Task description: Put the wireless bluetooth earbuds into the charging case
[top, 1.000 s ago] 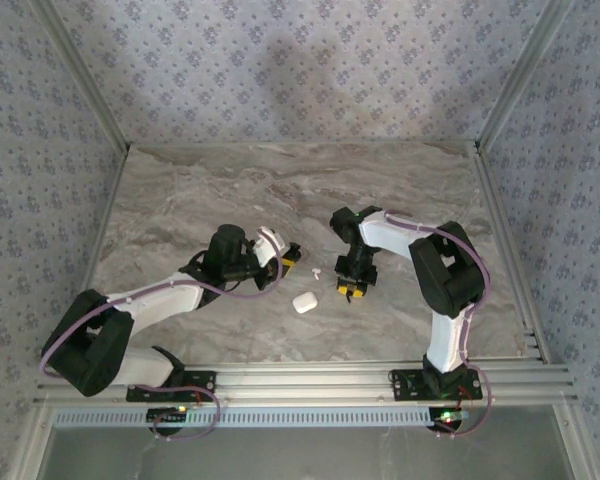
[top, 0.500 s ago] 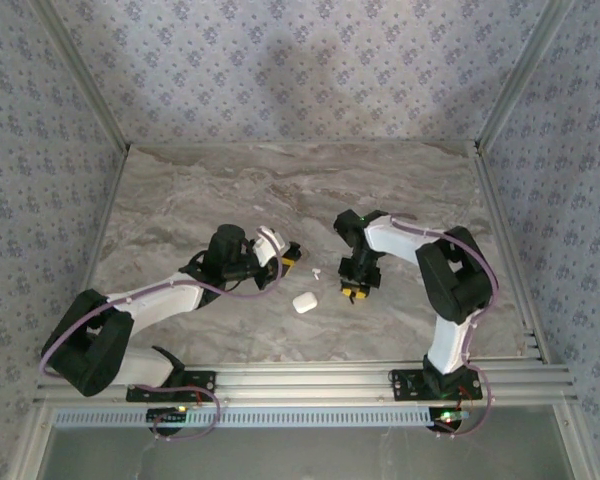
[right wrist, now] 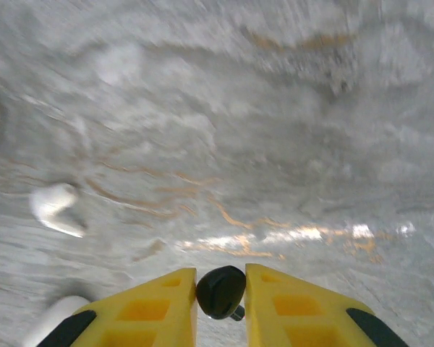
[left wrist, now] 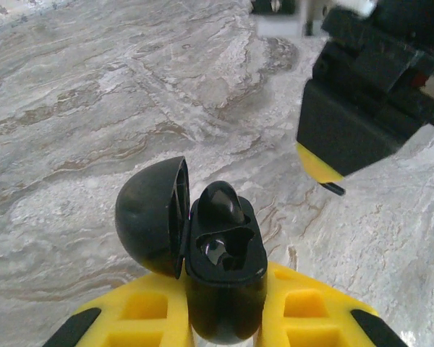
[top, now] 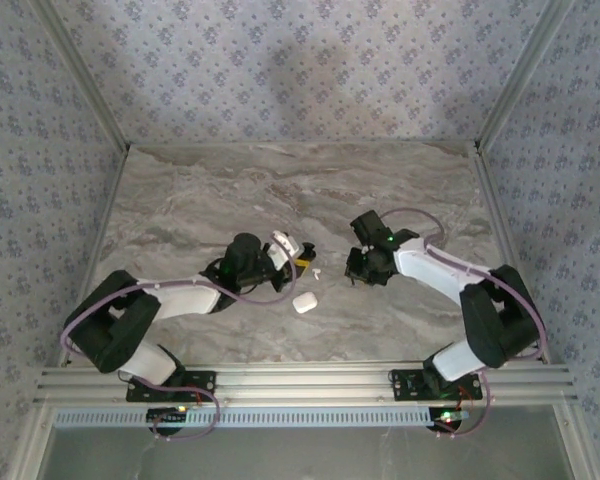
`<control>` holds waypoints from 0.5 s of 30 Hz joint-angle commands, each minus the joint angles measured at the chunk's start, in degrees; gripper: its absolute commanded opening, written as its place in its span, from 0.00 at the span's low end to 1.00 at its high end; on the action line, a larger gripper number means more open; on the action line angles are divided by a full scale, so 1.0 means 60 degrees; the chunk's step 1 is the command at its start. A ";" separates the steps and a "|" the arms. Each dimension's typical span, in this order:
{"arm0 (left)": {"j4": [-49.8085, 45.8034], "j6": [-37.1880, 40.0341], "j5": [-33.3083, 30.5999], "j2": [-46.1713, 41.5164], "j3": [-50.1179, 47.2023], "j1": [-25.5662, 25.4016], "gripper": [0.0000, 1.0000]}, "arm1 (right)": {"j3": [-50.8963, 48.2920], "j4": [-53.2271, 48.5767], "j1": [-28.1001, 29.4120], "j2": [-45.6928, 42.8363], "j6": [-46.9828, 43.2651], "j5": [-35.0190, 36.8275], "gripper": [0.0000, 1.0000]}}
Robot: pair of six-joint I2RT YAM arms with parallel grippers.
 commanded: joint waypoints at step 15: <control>0.2423 -0.0812 -0.0700 0.1277 0.0804 -0.0566 0.12 | -0.0229 0.2345 -0.0111 -0.2681 -0.0249 0.0618 0.23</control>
